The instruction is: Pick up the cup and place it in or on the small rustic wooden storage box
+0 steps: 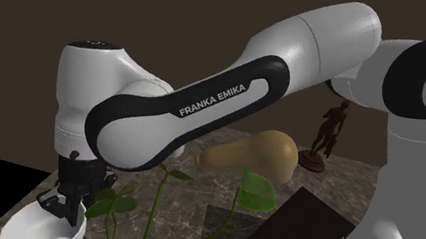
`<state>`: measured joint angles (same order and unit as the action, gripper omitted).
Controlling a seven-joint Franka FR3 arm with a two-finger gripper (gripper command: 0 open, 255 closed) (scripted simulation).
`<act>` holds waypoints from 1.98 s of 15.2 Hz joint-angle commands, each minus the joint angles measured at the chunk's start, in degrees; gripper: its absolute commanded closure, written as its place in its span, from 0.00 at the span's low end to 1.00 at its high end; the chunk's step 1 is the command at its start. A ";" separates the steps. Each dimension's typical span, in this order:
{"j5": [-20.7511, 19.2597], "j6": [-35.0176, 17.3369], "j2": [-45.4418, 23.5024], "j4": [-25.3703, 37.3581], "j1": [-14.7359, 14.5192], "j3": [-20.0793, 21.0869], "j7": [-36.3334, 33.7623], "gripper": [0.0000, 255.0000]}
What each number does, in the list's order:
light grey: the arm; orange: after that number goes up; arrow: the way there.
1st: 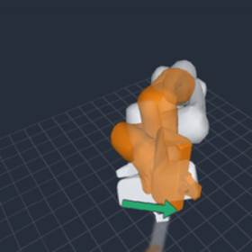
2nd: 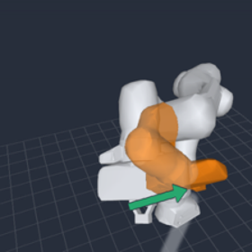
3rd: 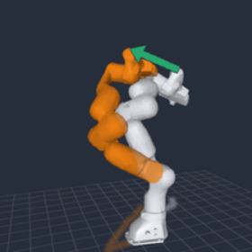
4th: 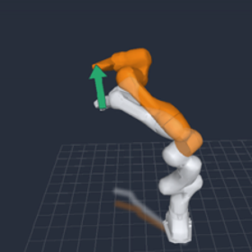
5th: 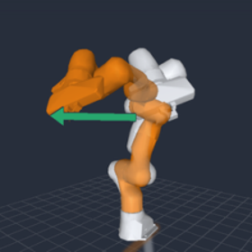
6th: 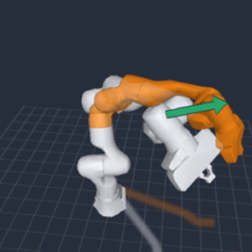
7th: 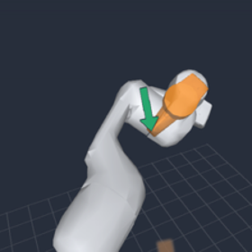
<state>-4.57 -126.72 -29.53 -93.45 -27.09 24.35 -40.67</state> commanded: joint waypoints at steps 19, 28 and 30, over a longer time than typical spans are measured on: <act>-2.30 -9.07 -6.34 -2.93 -1.19 -1.77 -0.44 1.00; -2.30 -9.08 -6.33 -2.94 -1.19 -1.76 -0.44 0.00; -1.83 -7.88 -4.99 -3.07 -0.72 -1.40 -0.17 0.00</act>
<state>-6.68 -135.22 -35.33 -96.34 -28.13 22.74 -41.04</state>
